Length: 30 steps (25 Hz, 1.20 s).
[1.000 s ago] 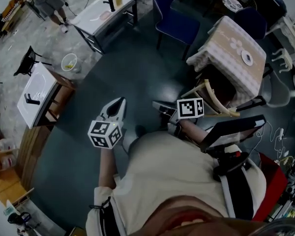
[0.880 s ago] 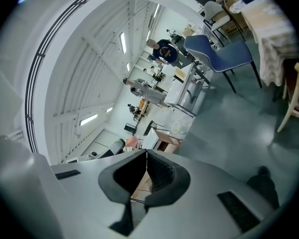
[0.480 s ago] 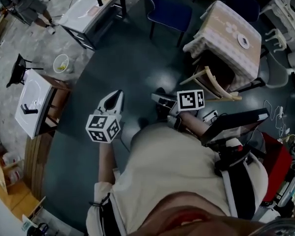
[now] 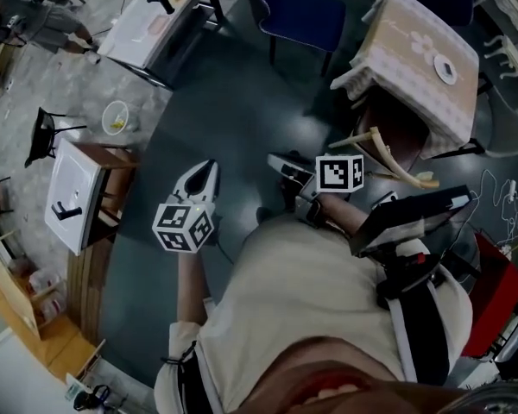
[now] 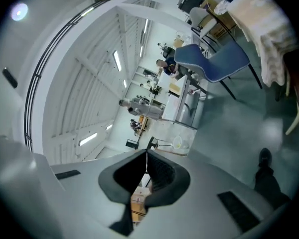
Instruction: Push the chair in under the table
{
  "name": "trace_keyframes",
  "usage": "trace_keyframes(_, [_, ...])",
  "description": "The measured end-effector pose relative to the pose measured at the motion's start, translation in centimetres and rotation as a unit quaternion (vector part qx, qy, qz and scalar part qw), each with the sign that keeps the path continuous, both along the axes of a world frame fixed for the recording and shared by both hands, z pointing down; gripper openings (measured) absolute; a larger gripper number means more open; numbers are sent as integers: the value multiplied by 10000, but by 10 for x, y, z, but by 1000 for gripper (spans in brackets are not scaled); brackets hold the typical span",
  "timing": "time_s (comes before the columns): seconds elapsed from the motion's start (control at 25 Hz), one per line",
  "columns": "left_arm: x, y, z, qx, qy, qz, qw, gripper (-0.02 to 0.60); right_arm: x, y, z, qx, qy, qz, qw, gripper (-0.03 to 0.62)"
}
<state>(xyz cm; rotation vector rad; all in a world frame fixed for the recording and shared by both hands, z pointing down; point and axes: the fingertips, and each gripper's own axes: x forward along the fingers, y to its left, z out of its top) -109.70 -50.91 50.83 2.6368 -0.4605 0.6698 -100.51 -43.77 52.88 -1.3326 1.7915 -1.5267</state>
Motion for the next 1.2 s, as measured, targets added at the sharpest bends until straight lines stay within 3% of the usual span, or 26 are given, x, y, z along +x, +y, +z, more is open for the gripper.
trace_keyframes(0.36, [128,-44,-19,250,-139,471,9985,9,114,-47,-4,171,40,378,9991,12])
trace_keyframes(0.56, [177,-44,-14,341,-345,689,9964,9,156,-46,-4,234,-213,529,9981,12])
trace_keyframes(0.84, [220,-57,-20,421,-443,906,9940,9,184,-56,-6,335,-379,572,9971,12])
trace_keyframes(1.04, [227,-70,-18,372,-526,907,9938,9,196,-61,-6,265,-359,625,9970,12])
trace_keyframes(1.2, [235,-93,-21,368,-393,952,9940,9,205,-72,-6,205,-233,731,9968,12])
